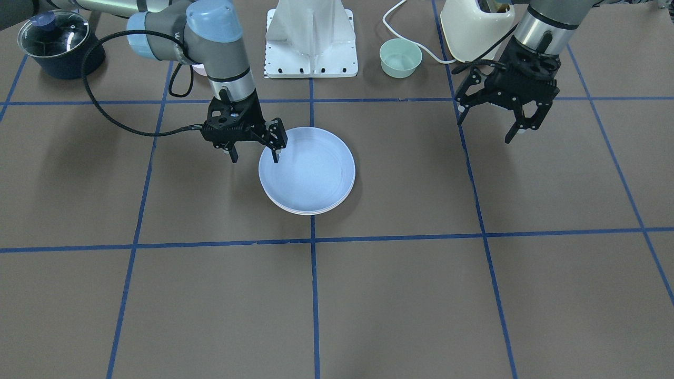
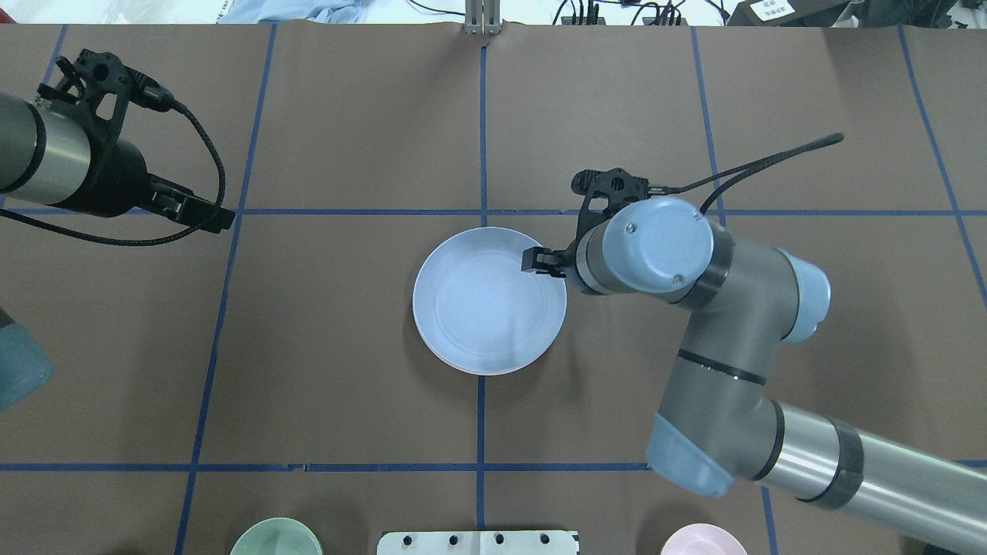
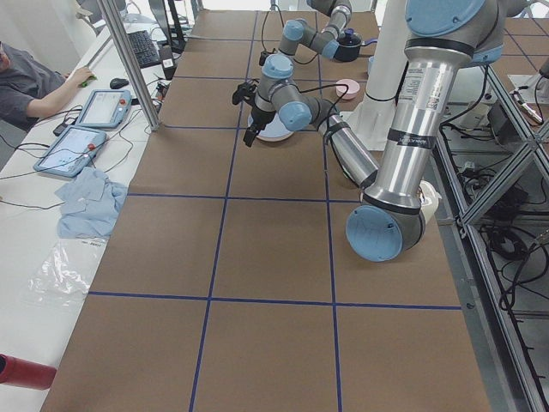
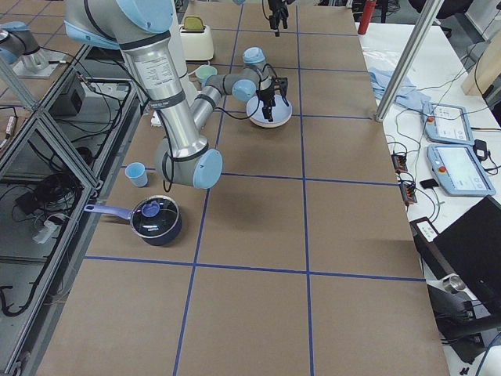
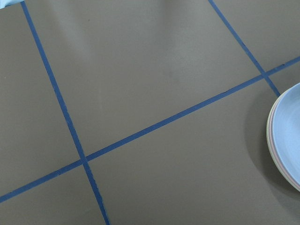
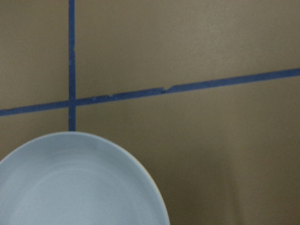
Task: Stack three plates with pink and blue
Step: 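Open the right gripper and withdraw it from the stack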
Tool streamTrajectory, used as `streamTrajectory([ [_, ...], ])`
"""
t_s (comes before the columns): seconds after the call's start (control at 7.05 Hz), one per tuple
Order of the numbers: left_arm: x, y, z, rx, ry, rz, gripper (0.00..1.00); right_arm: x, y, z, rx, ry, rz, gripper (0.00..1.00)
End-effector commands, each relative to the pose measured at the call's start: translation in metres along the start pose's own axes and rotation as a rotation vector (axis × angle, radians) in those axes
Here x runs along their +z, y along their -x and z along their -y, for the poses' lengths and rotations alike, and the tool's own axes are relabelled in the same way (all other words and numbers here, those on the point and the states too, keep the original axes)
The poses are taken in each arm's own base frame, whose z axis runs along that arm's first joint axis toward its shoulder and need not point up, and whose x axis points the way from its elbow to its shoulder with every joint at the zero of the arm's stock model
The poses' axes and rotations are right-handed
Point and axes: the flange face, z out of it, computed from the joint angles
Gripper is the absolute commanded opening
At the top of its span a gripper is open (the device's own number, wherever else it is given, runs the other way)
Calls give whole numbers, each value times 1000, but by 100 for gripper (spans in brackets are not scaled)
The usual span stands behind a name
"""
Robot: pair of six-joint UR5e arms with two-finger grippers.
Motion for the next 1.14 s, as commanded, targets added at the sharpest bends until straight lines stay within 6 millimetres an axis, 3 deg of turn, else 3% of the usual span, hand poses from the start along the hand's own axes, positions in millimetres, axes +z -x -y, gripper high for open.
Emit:
streamTrajectory([
  [0.0, -7, 12, 4, 15, -9, 20, 100, -44, -55, 90, -88, 62, -12, 100],
  [0.28, -27, 72, 0, 121, 4, 69, 100, -81, -169, 166, -212, 121, 8, 100],
  [0.57, -50, 161, -15, 240, 29, 173, 100, -97, -314, 198, -360, 139, -54, 100],
  [0.85, -69, 272, -34, 281, 90, 189, 100, -117, -448, 212, -446, 168, -75, 100],
  [0.99, -82, 322, -51, 211, 94, 176, 100, -124, -510, 208, -445, 188, -52, 100],
])
